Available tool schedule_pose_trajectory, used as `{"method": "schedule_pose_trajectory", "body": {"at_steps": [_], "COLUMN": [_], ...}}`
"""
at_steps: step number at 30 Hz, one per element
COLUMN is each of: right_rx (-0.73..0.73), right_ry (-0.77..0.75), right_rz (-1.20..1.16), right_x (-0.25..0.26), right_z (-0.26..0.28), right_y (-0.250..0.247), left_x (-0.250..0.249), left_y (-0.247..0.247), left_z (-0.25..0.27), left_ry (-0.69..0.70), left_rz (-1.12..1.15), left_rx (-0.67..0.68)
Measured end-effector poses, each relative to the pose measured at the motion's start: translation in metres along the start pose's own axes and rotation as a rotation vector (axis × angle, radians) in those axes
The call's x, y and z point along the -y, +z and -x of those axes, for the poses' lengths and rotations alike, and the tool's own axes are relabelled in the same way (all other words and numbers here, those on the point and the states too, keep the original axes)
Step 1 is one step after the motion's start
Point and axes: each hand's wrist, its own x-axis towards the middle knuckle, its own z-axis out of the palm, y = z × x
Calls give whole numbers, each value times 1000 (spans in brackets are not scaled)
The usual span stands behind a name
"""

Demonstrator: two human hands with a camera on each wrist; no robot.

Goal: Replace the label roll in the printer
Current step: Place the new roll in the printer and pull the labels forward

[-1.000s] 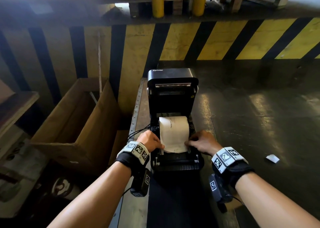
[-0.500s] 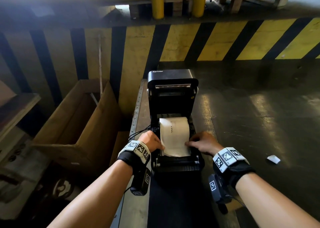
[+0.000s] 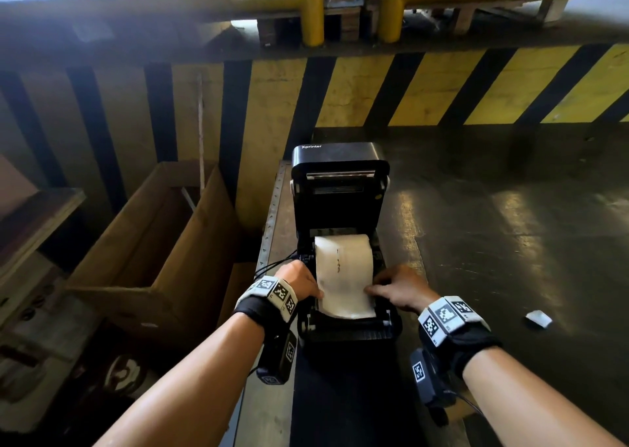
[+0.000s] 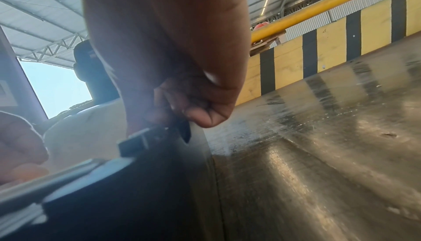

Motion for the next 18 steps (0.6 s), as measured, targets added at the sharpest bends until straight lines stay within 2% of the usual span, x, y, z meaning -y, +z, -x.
{"method": "schedule_pose_trajectory", "body": {"at_steps": [3, 5, 7, 10, 13, 18], "right_rx": [29, 14, -18, -53, -61, -181], "right_ry": [-11, -4, -13, -30, -49, -162], "right_rz": [26, 42, 63, 68, 105, 69], "right_x": [1, 1, -1, -4, -5, -5], "right_z": [-2, -2, -2, 2, 7, 20], "right_y": [-1, 0, 2, 4, 5, -1], "left_x": [-3, -3, -3, -2, -1, 1], "left_y": [-1, -2, 1, 13, 20, 23], "left_z": [8, 20, 33, 44, 42, 42], "left_ry": [19, 56, 173, 377, 408, 452], "left_rz": [-72, -119, -168, -255, -327, -323], "left_rx": [-21, -164, -273, -179, -88, -85]}}
